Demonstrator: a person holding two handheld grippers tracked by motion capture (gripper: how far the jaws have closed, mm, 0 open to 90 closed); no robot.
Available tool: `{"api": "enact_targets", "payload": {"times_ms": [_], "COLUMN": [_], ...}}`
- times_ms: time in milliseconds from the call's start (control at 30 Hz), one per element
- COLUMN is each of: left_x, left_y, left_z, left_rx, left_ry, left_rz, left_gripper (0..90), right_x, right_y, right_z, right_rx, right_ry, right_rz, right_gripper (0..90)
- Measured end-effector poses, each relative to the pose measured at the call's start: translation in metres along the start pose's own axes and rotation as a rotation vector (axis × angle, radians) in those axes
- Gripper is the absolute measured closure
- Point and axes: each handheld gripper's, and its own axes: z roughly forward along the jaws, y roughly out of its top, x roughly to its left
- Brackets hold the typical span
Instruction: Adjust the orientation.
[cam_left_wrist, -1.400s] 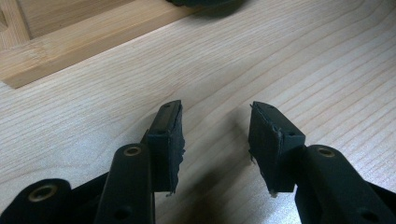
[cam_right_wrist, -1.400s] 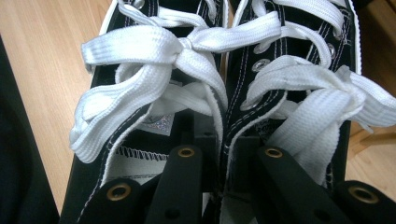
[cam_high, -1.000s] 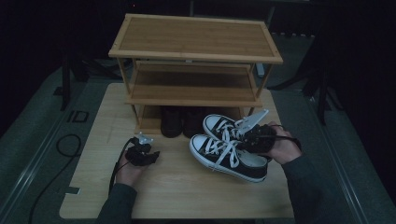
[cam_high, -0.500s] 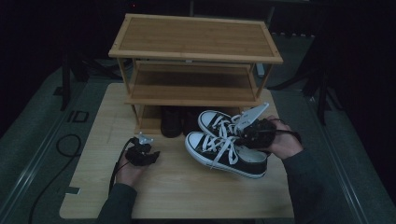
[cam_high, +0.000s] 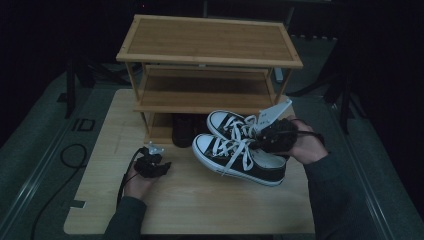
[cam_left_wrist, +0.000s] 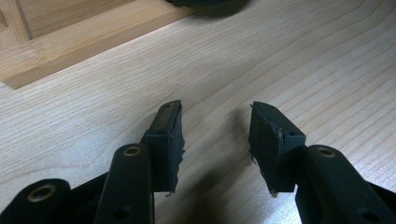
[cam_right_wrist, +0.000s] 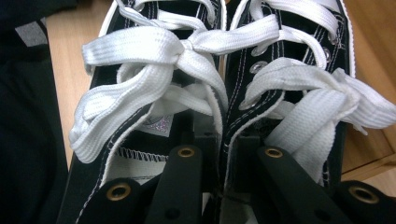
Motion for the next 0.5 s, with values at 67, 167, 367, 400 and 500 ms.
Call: {"api": "enact_targets", "payload": {"times_ms": [67,167,367,400,500], "left_x": [0.0,0.0,0.0,0.0,0.001], "left_y": [0.0,0.0,0.0,0.0,0.0], "left_z": [0.0,0.0,0.0,0.0,0.0], "left_rx": [0.0,0.0,0.001,0.001,0.002], "left_ry": [0.0,0.0,-0.002,-0.002,-0.005], "left_rz": [0.0,-0.001,-0.003,-0.003,-0.006], "left_gripper": [54.6,54.6,54.6,54.5,54.5], "right_x": [-0.001,-0.006,-0.017,-0.019,-0.026], "right_y": [0.001,0.008,0.017,0.018,0.022], "right_z": [-0.001,-0.003,-0.003,-0.003,-0.002], "right_rx": [-0.003,-0.015,-0.028,-0.029,-0.034], "right_ry": [0.0,-0.01,-0.034,-0.039,-0.056], "right_rz": [0.002,0.008,0.039,0.044,0.066], "right_gripper": [84.8,84.8,84.8,84.8,84.7]}}
